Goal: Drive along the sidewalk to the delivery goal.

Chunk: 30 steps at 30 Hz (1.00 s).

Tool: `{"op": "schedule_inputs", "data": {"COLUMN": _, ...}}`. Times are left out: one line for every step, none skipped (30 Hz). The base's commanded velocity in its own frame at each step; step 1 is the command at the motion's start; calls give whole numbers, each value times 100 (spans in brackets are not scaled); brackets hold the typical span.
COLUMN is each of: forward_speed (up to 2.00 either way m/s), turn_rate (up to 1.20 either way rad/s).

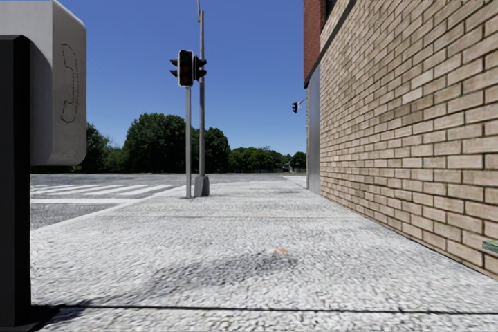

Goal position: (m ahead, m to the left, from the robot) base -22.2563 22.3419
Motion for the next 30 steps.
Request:
{"op": "schedule_inputs", "data": {"forward_speed": 200, "turn_rate": 0}}
{"op": "schedule_inputs", "data": {"forward_speed": 200, "turn_rate": 0}}
{"op": "schedule_inputs", "data": {"forward_speed": 200, "turn_rate": 0}}
{"op": "schedule_inputs", "data": {"forward_speed": 200, "turn_rate": 0}}
{"op": "schedule_inputs", "data": {"forward_speed": 200, "turn_rate": 0}}
{"op": "schedule_inputs", "data": {"forward_speed": 200, "turn_rate": 0}}
{"op": "schedule_inputs", "data": {"forward_speed": 200, "turn_rate": 0}}
{"op": "schedule_inputs", "data": {"forward_speed": 200, "turn_rate": 0}}
{"op": "schedule_inputs", "data": {"forward_speed": 200, "turn_rate": 0}}
{"op": "schedule_inputs", "data": {"forward_speed": 200, "turn_rate": 0}}
{"op": "schedule_inputs", "data": {"forward_speed": 200, "turn_rate": 0}}
{"op": "schedule_inputs", "data": {"forward_speed": 200, "turn_rate": 0}}
{"op": "schedule_inputs", "data": {"forward_speed": 200, "turn_rate": 0}}
{"op": "schedule_inputs", "data": {"forward_speed": 200, "turn_rate": 0}}
{"op": "schedule_inputs", "data": {"forward_speed": 200, "turn_rate": 0}}
{"op": "schedule_inputs", "data": {"forward_speed": 200, "turn_rate": 0}}
{"op": "schedule_inputs", "data": {"forward_speed": 200, "turn_rate": 0}}
{"op": "schedule_inputs", "data": {"forward_speed": 200, "turn_rate": 0}}
{"op": "schedule_inputs", "data": {"forward_speed": 200, "turn_rate": 0}}
{"op": "schedule_inputs", "data": {"forward_speed": 200, "turn_rate": 0}}
{"op": "schedule_inputs", "data": {"forward_speed": 200, "turn_rate": 0}}
{"op": "schedule_inputs", "data": {"forward_speed": 200, "turn_rate": 0}}
{"op": "schedule_inputs", "data": {"forward_speed": 200, "turn_rate": 0}}
{"op": "schedule_inputs", "data": {"forward_speed": 200, "turn_rate": 0}}
{"op": "schedule_inputs", "data": {"forward_speed": 200, "turn_rate": 0}}
{"op": "schedule_inputs", "data": {"forward_speed": 200, "turn_rate": 0}}
{"op": "schedule_inputs", "data": {"forward_speed": 200, "turn_rate": 0}}
{"op": "schedule_inputs", "data": {"forward_speed": 200, "turn_rate": 0}}
{"op": "schedule_inputs", "data": {"forward_speed": 200, "turn_rate": 0}}
{"op": "schedule_inputs", "data": {"forward_speed": 200, "turn_rate": 0}}
